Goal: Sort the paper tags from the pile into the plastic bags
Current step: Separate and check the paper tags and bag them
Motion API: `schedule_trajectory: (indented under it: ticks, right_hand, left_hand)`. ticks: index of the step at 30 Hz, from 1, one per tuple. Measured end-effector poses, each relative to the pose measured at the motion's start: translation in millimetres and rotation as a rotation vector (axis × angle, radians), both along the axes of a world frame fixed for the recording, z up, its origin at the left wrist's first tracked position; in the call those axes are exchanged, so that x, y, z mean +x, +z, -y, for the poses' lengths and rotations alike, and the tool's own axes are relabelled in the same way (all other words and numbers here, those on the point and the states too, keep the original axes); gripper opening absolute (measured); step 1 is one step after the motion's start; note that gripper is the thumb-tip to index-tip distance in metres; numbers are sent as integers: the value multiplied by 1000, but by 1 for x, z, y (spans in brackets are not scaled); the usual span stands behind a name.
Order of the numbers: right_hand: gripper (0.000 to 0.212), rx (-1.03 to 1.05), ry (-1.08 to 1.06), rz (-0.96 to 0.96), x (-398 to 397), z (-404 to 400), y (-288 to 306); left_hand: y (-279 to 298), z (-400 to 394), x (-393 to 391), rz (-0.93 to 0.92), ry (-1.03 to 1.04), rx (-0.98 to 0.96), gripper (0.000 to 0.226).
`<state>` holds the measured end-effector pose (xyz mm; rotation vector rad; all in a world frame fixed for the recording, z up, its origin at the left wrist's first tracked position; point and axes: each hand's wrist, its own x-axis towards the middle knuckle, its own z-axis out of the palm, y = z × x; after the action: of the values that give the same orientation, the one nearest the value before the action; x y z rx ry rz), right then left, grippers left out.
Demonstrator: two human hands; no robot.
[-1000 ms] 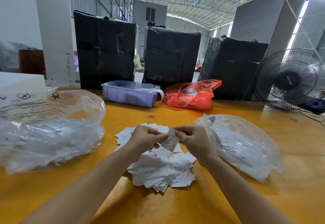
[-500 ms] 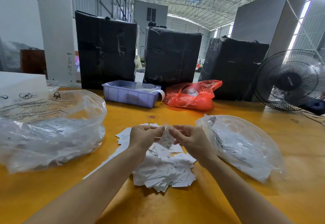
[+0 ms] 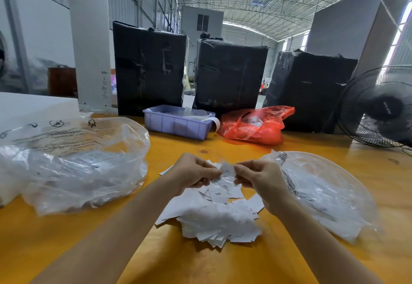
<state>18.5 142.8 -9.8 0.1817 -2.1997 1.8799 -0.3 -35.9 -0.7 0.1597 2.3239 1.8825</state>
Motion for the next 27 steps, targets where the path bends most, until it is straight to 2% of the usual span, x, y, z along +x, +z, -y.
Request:
schedule_trajectory:
  ticks: [3, 5, 6, 8, 11, 14, 16, 20, 23, 27]
  right_hand:
    - [7, 82, -233, -275, -2, -18, 12]
    - [10, 242, -492, -436, -8, -47, 17]
    - [13, 342, -622, -458, -13, -67, 16]
    - [15, 538, -814, -328, -24, -108, 4]
    - [14, 686, -748, 73, -36, -149, -20]
    - [35, 958, -654, 307, -37, -151, -35]
    - [38, 1049, -642, 328, -33, -143, -32]
    - [10, 817, -673, 154, -24, -126, -33]
    - [11, 628, -737, 53, -23, -126, -34]
    - [12, 394, -878, -101, -26, -128, -30]
  left_hand:
    - [21, 19, -2, -142, 116, -126, 10]
    - [38, 47, -5, -294, 305, -283, 9]
    - [46, 66, -5, -362, 416, -373, 7]
    - [56, 108, -5, -422, 645, -567, 8]
    - [51, 158, 0, -296, 892, -790, 21]
    - [37, 173, 3, -159, 934, -904, 21]
    - [31, 175, 0, -105, 914, -926, 22]
    - [33, 171, -9, -105, 895, -981, 28]
    - [35, 161, -16, -168, 940, -1021, 36]
    - [41, 139, -36, -264, 892, -933, 41]
